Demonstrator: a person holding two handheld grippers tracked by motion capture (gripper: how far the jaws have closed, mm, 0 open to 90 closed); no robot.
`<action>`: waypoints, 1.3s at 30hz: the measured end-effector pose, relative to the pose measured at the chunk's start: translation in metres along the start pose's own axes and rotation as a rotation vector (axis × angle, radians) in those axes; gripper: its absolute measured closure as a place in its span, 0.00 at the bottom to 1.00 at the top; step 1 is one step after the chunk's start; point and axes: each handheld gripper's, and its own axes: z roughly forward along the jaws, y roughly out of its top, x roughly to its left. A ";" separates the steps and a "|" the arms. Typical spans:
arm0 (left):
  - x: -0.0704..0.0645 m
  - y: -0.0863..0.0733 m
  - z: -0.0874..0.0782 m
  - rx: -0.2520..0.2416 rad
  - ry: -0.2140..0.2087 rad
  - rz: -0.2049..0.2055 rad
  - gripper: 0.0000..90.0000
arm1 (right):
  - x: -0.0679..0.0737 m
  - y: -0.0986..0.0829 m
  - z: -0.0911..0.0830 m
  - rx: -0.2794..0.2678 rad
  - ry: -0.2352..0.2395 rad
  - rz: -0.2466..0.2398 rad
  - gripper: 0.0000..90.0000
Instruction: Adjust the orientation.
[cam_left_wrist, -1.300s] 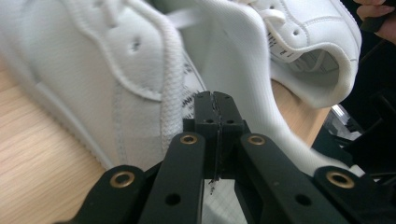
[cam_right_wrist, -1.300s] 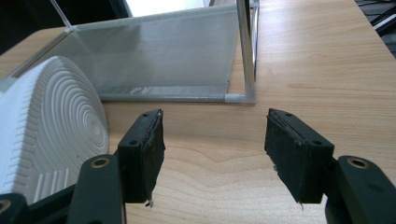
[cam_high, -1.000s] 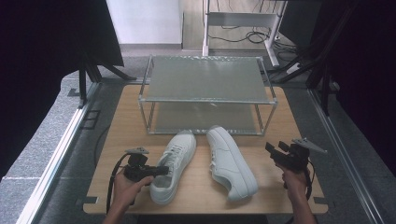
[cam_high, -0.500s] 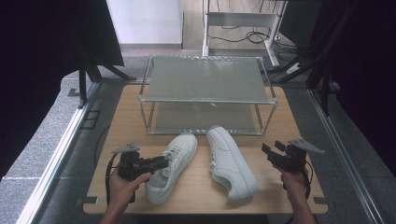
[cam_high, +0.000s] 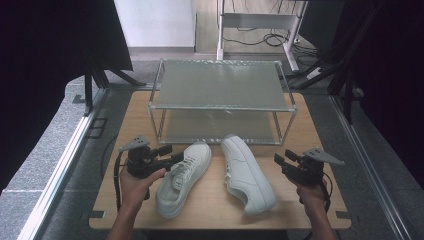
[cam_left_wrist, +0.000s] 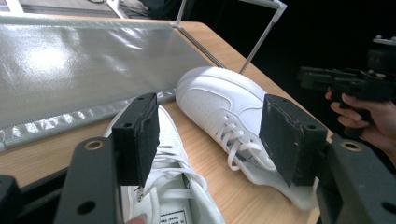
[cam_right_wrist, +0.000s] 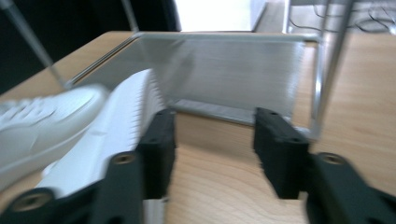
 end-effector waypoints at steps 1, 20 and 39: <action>0.001 -0.002 0.000 0.016 -0.002 0.006 0.41 | 0.006 0.001 -0.001 0.006 0.021 -0.027 0.66; 0.013 -0.019 0.002 0.030 0.014 -0.054 0.43 | 0.118 -0.028 0.018 0.226 0.331 -0.328 1.00; 0.016 -0.023 0.002 0.069 0.025 -0.066 0.44 | 0.082 -0.035 0.012 0.256 0.276 -0.210 1.00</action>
